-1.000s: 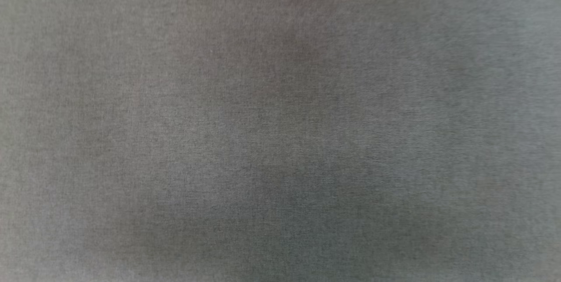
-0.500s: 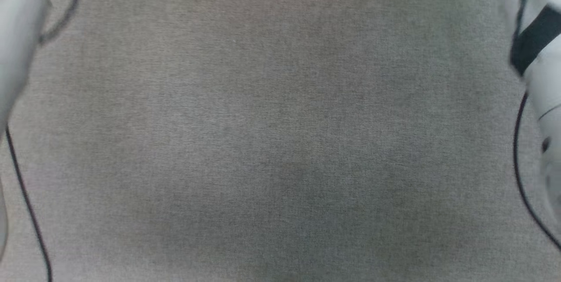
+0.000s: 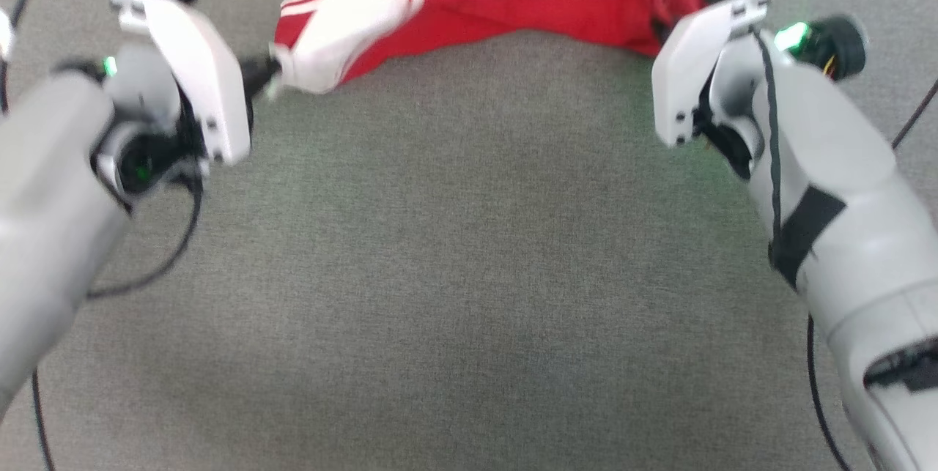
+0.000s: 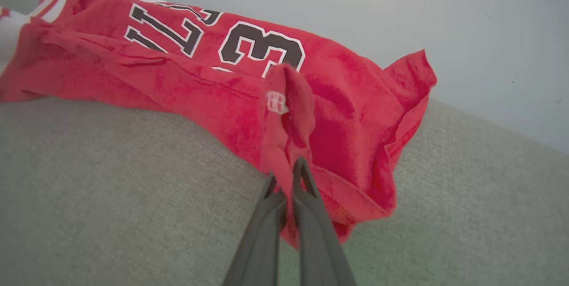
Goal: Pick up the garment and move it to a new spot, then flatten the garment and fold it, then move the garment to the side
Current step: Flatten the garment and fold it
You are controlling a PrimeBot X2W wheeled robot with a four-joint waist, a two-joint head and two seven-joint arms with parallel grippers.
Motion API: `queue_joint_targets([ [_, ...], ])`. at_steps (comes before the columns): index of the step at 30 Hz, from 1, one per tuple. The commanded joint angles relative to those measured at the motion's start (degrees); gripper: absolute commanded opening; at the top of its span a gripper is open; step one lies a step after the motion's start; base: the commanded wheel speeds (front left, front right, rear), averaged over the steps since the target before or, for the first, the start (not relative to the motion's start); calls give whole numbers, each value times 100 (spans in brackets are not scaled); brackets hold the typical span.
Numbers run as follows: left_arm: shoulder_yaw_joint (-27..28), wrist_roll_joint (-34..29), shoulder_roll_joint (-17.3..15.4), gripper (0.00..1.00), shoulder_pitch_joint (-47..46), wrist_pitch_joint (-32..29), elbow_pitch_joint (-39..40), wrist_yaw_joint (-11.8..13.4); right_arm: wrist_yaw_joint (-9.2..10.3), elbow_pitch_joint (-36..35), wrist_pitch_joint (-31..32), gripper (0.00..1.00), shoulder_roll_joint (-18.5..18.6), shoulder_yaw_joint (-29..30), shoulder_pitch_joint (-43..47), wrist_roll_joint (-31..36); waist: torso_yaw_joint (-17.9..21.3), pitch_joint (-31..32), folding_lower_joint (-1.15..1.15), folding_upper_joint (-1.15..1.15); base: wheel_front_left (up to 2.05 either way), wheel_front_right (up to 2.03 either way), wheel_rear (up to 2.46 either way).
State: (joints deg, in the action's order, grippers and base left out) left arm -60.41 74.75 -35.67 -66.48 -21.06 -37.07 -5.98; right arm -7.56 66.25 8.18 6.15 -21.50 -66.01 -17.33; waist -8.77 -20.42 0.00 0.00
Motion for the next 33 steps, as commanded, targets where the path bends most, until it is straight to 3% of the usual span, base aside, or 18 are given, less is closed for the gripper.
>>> queue_joint_targets([
  [1, -45, -53, -55, 0, 155, -46, 124, 66, 14, -130, 66, 0, 98, -56, 183, -139, 4, 103, 0, 0, 0, 0, 0],
  [5, -141, 156, -499, 0, 795, -236, 1138, 523, 13, -1248, 516, 0, 570, -577, 983, -783, 5, 276, 0, 0, 0, 0, 0],
  [6, -189, 230, -792, 0, 1126, -310, 1740, 836, 13, -1965, 801, 0, 949, -815, 1443, -1095, -3, 360, 0, 0, 0, 0, 0],
  [10, -206, 356, -1406, 0, 1776, -230, 3051, 1512, 12, -3570, 1417, 0, 1813, -1013, 2407, -1626, 12, 504, 0, 0, 0, 0, 0],
  [19, -249, 865, -2536, 0, 3177, 261, 5097, 2657, 11, -6458, 3017, 0, 3239, -412, 4535, -2174, 59, 713, 0, 0, 0, 0, 0],
  [25, -386, 1149, -2956, 0, 3860, 475, 5796, 3104, 12, -7473, 3685, 0, 3445, 313, 5756, -2377, 105, 747, 0, 0, 0, 0, 0],
  [33, -158, 800, -3296, 0, 3529, 607, 6145, 3097, 12, -8038, 3738, 0, 2922, 1082, 6239, -2100, 153, 672, 0, 0, 0, 0, 0],
])
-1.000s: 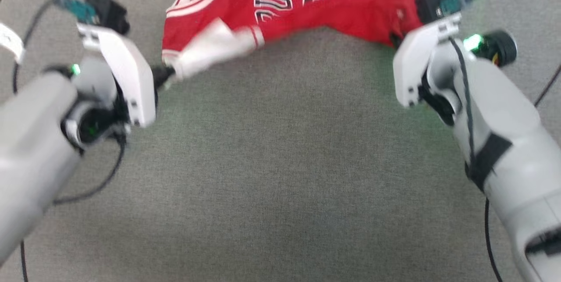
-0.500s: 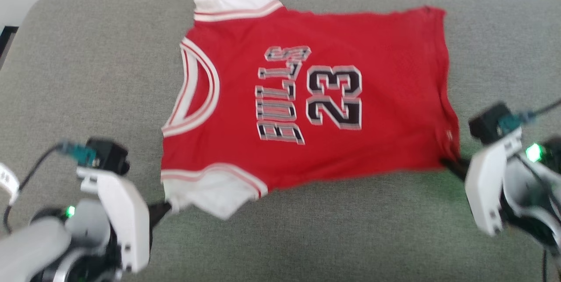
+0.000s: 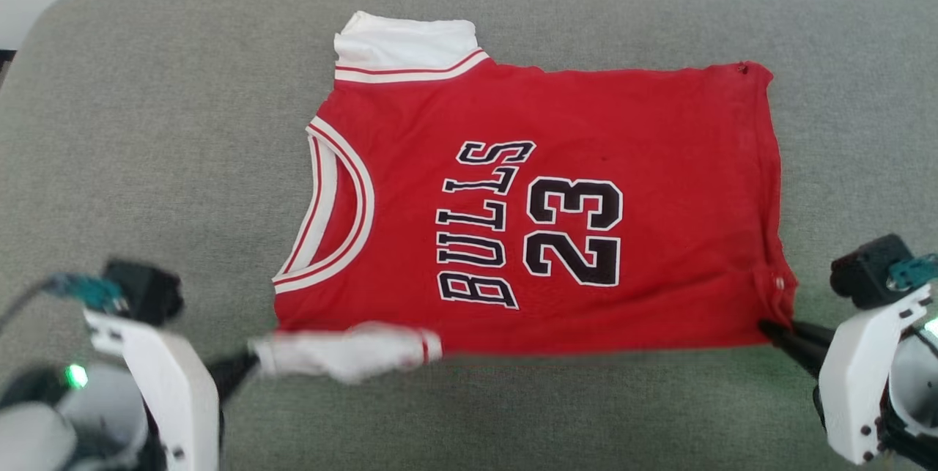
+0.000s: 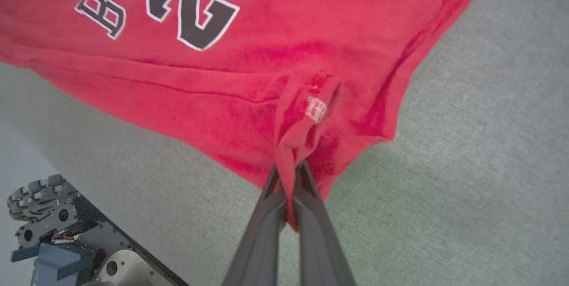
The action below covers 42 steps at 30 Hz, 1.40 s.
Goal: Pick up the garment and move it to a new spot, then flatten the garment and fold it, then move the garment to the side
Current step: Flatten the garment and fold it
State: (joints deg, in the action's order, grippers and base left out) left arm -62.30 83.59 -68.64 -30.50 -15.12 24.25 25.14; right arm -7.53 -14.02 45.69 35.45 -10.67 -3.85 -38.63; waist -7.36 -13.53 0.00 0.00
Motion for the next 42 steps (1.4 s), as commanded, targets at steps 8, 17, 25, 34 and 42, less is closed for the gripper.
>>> queue_joint_targets([
  [8, 426, -1034, 19, 0, -1392, -424, -385, -513, 8, -114, 89, 0, -706, 460, -595, 553, 151, -273, 0, 0, 0, 0, 0],
  [17, 336, -1695, 1220, 0, -2778, -1032, -2373, -1627, 8, 910, -80, 0, -1271, 400, -2038, 1198, 317, -676, 0, 0, 0, 0, 0],
  [25, 113, -1843, 2297, 0, -3466, -1182, -4415, -2558, 9, 2230, -265, 0, -1627, 216, -3004, 1565, 408, -1022, 0, 0, 0, 0, 0],
  [34, -5, -1672, 3256, 36, -3796, -1348, -6564, -3115, 9, 3425, -324, 46, -1811, -340, -3607, 1535, 495, -1207, 0, 0, 0, 0, 0],
  [42, 152, -1394, 3391, 100, -3991, -1465, -7157, -3148, 6, 3382, -462, 100, -1697, -482, -3740, 1382, 497, -1064, 0, 0, 0, 0, 0],
])
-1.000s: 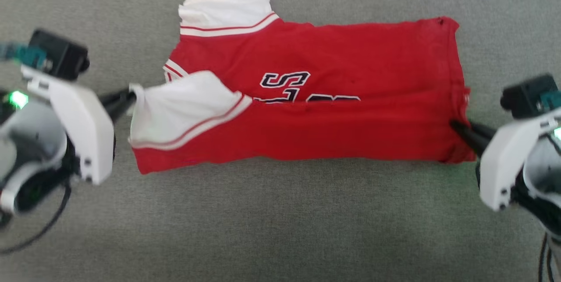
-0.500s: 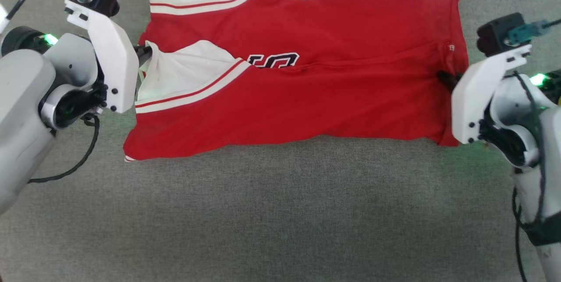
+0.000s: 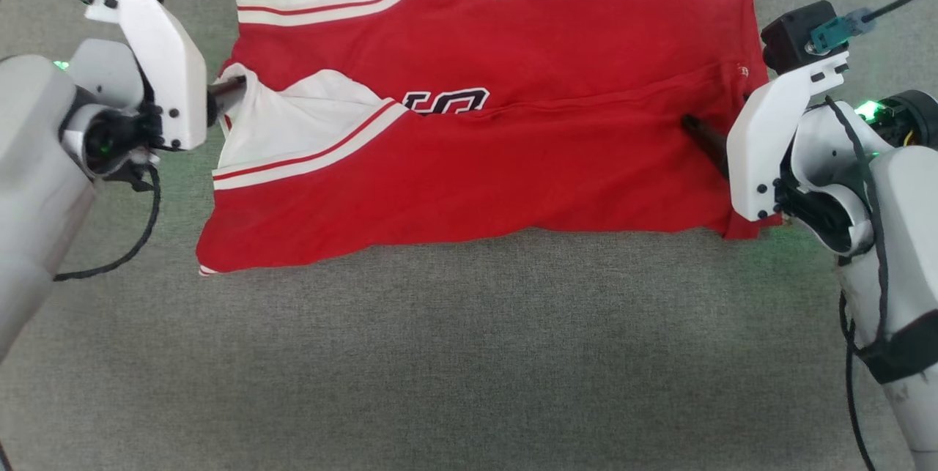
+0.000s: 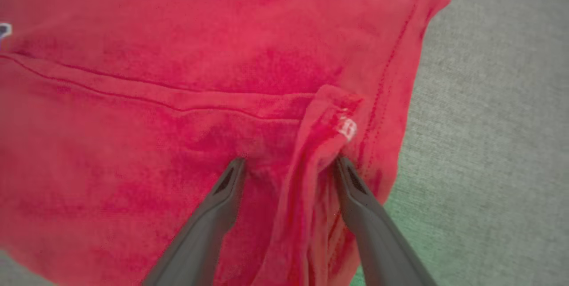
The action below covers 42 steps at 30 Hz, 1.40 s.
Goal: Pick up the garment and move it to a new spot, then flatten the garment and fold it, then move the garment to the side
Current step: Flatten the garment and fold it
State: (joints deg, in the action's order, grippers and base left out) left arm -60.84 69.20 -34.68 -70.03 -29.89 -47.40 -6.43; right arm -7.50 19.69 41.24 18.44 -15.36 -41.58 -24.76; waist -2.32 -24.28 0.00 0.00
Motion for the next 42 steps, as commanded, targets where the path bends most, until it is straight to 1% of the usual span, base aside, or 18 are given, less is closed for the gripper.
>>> queue_joint_targets([
  [1, 34, 104, -26, 100, -37, -26, -10, 38, 2, -72, -84, 100, 24, -7, 65, -27, -15, 41, 0, 0, 0, 0, 0],
  [3, 35, 47, -111, 100, -62, -66, 48, 70, 3, -267, -202, 100, 49, 128, 158, -66, -35, 106, 0, 0, 0, 0, 0],
  [6, 84, 147, -233, 100, 59, -109, 283, 154, 2, -665, -412, 100, 58, 346, 407, -76, -54, 204, 0, 0, 0, 0, 0],
  [9, 97, 194, -454, 100, 240, -168, 677, 329, 2, -1160, -655, 100, 11, 607, 716, -14, -63, 285, 0, 0, 0, 0, 0],
  [12, 139, 312, -691, 100, 473, -228, 1274, 570, 2, -1682, -997, 100, -113, 934, 1056, 147, -61, 344, 0, 0, 0, 0, 0],
  [14, 139, 397, -873, 100, 687, -290, 1742, 782, 2, -2013, -1258, 100, -203, 1141, 1279, 280, -49, 369, 0, 0, 0, 0, 0],
  [18, 152, 513, -1336, 100, 1118, -383, 2746, 1308, 2, -2626, -1828, 100, -493, 1510, 1658, 582, 21, 378, 0, 0, 0, 0, 0],
  [22, 181, 712, -1750, 100, 1577, -422, 3556, 1857, 2, -3037, -2312, 100, -790, 1834, 1953, 843, 135, 362, 0, 0, 0, 0, 0],
  [24, 216, 804, -1948, 100, 1796, -402, 3859, 2121, 2, -3175, -2427, 100, -954, 1944, 2102, 896, 212, 352, 0, 0, 0, 0, 0],
  [27, 260, 1014, -2158, 100, 2112, -349, 4154, 2420, 2, -3374, -2470, 100, -1129, 2072, 2307, 957, 327, 328, 0, 0, 0, 0, 0],
  [30, 286, 1138, -2314, 100, 2329, -278, 4225, 2585, 2, -3539, -2380, 100, -1266, 2132, 2545, 941, 441, 303, 0, 0, 0, 0, 0],
  [33, 284, 1262, -2371, 100, 2541, -255, 4087, 2688, 2, -3676, -2244, 100, -1349, 2154, 2776, 935, 556, 279, 0, 0, 0, 0, 0],
  [37, 269, 1466, -2284, 100, 2788, -238, 3705, 2763, 2, -3718, -2002, 100, -1408, 2130, 3082, 821, 664, 263, 0, 0, 0, 0, 0],
  [39, 234, 1480, -2241, 100, 2828, -259, 3619, 2715, 2, -3728, -1931, 100, -1416, 2107, 3145, 813, 681, 261, 0, 0, 0, 0, 0],
  [42, 194, 1545, -2065, 100, 2948, -244, 3290, 2660, 2, -3703, -1688, 100, -1423, 2063, 3294, 726, 726, 258, 0, 0, 0, 0, 0],
])
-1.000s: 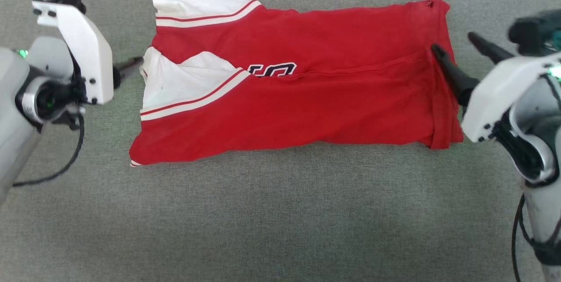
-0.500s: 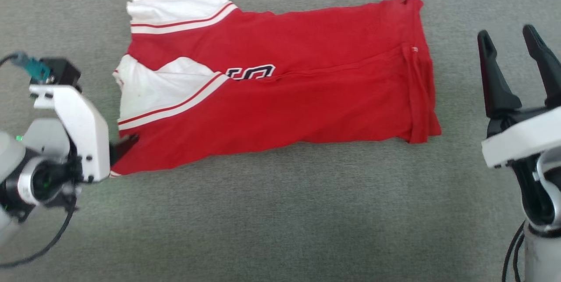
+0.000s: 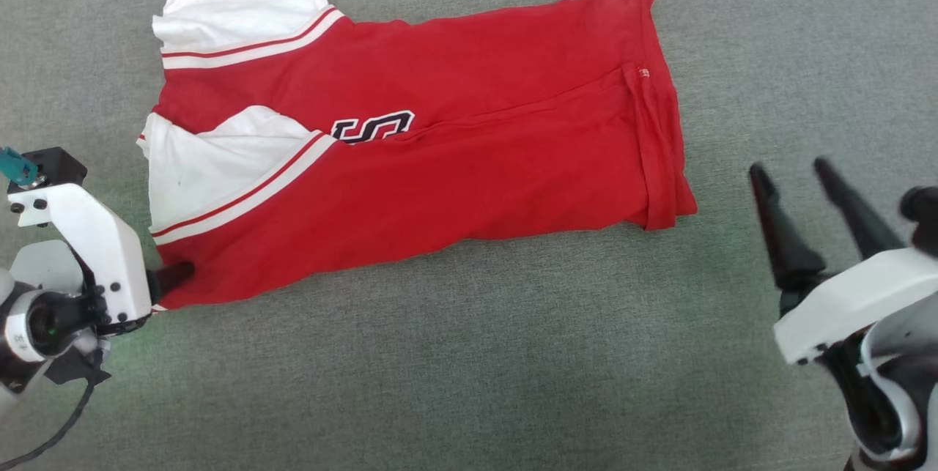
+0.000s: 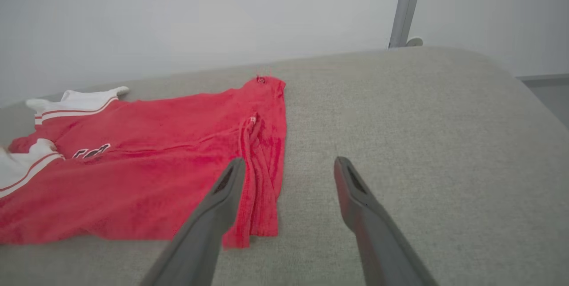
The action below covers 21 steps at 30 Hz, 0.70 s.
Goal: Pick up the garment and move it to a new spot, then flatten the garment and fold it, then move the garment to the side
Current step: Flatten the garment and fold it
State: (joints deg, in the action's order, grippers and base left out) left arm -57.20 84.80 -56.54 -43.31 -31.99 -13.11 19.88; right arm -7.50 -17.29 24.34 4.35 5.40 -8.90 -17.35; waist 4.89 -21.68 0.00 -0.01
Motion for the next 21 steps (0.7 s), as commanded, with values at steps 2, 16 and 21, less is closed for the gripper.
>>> queue_joint_targets([
  [2, -219, 89, 239, 100, 378, -119, -310, -27, 2, 27, 226, 100, 3, -72, 114, -76, 23, -3, 0, 1, 0, 0, 0],
  [16, -380, -134, 958, 0, 63, -150, -647, -503, 2, 1168, 1941, 100, 212, -388, -757, -136, -220, -108, 0, 1, 0, 0, 0],
  [21, -434, -182, 1147, 0, -74, -187, -764, -604, 2, 1788, 2446, 100, 234, -425, -1319, 27, -365, -181, 0, 1, 0, 0, 0],
])
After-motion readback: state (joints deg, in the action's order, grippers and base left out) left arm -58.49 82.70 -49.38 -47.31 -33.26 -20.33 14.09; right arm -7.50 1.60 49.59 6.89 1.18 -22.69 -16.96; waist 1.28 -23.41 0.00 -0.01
